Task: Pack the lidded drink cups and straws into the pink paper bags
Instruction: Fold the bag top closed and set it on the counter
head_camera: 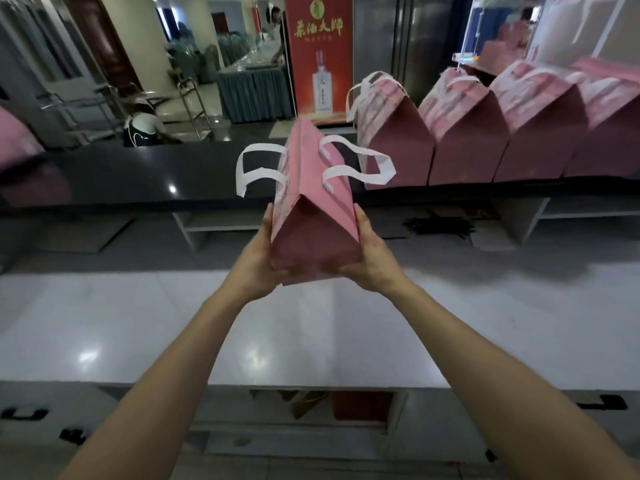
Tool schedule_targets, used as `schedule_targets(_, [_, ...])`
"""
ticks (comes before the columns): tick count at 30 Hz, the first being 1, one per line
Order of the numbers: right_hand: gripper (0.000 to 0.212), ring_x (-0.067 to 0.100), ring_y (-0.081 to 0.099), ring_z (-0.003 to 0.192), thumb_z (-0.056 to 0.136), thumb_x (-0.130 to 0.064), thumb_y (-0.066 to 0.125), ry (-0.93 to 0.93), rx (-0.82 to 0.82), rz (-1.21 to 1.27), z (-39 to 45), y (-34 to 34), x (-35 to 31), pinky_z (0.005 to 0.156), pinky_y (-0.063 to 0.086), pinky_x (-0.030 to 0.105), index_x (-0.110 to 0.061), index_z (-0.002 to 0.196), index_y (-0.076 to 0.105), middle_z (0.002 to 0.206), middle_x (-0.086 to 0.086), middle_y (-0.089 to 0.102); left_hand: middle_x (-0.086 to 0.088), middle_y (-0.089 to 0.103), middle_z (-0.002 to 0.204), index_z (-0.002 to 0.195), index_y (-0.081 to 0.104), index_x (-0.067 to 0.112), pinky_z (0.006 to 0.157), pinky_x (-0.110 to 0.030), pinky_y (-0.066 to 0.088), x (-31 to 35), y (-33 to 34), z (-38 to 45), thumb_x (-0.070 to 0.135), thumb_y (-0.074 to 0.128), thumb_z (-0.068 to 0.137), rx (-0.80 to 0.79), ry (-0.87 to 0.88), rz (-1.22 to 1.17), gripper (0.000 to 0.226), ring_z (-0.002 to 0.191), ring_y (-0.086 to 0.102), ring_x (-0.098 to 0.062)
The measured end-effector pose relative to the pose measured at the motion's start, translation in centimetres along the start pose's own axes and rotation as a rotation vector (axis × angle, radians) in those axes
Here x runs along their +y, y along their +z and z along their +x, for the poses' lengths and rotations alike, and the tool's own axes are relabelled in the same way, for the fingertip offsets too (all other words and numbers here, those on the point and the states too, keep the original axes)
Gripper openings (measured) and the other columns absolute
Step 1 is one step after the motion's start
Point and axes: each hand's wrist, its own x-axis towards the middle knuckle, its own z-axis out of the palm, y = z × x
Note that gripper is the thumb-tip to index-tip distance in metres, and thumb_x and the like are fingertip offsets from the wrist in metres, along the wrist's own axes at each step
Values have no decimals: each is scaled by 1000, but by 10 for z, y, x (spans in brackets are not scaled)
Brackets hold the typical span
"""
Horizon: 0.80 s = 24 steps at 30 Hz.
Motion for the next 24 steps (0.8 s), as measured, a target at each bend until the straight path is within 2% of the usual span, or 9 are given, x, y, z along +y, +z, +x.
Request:
schedule_targets(3, [141, 18, 61, 126, 58, -64, 94, -8, 38, -38, 48, -4, -7, 103, 54, 39, -55, 165, 3, 144, -15, 58, 5, 54, 159, 173, -9, 41, 109, -33, 50, -4, -20, 46, 38, 102, 72, 70, 53, 26, 150, 137, 59, -17])
schedule_targets(6, [138, 17, 61, 125, 60, -70, 88, -40, 60, -86, 97, -11, -7, 102, 53, 36, -45, 168, 5, 147, -9, 59, 1, 60, 153, 175, 1, 35, 108, -17, 48, -7, -35, 96, 34, 102, 71, 113, 101, 11, 146, 136, 60, -14])
schedule_targets(7, [136, 17, 62, 125, 60, -71, 86, -59, 67, -102, 113, -12, -6, 101, 53, 35, -43, 168, 7, 147, -5, 60, -1, 61, 151, 175, 5, 35, 108, -19, 49, -9, -37, 111, 35, 100, 70, 118, 108, -2, 142, 136, 61, -14])
schedule_targets(10, [132, 18, 63, 124, 62, -68, 85, -73, 84, -117, 151, -12, 3, 98, 54, 37, -46, 166, 8, 145, -3, 63, -11, 54, 157, 175, 12, 39, 120, -47, 48, -18, -37, 152, 21, 96, 77, 85, 77, 13, 130, 145, 55, -26])
schedule_targets(12, [132, 21, 64, 125, 66, -61, 90, -58, 90, -135, 170, -11, 15, 99, 55, 41, -50, 166, 5, 145, -4, 62, -11, 52, 160, 175, 14, 37, 122, -53, 45, -27, -35, 174, 14, 95, 79, 51, 50, -11, 128, 148, 53, -29])
schedule_targets(16, [130, 11, 59, 123, 67, -63, 91, -36, 114, -149, 193, -13, 34, 99, 53, 37, -46, 166, 9, 141, -13, 58, -9, 54, 159, 172, 14, 48, 121, -53, 47, -41, -31, 200, 32, 96, 71, 51, 52, -39, 131, 147, 55, -28])
schedule_targets(18, [131, 13, 56, 131, 67, -68, 88, -7, 140, -157, 192, -12, 42, 103, 51, 36, -37, 168, 11, 151, -10, 54, -6, 55, 158, 169, 15, 57, 120, -53, 48, -42, -32, 211, 41, 95, 67, 57, 54, -79, 130, 146, 56, -25])
schedule_targets(21, [103, 19, 60, 132, 77, -62, 86, 68, 166, -199, 174, -6, 68, 107, 54, 40, -30, 162, 35, 149, -2, 59, 0, 55, 158, 166, 17, 63, 117, -51, 52, -46, -31, 230, 33, 96, 69, 51, 58, -119, 129, 143, 59, -20])
schedule_targets(24, [77, 23, 59, 136, 91, -51, 79, 210, 103, -331, 144, 4, 108, 111, 50, 37, -19, 156, 51, 149, 2, 60, 15, 62, 150, 166, 17, 60, 111, -37, 57, -51, -24, 244, 35, 98, 67, 34, 62, -150, 130, 130, 65, -1])
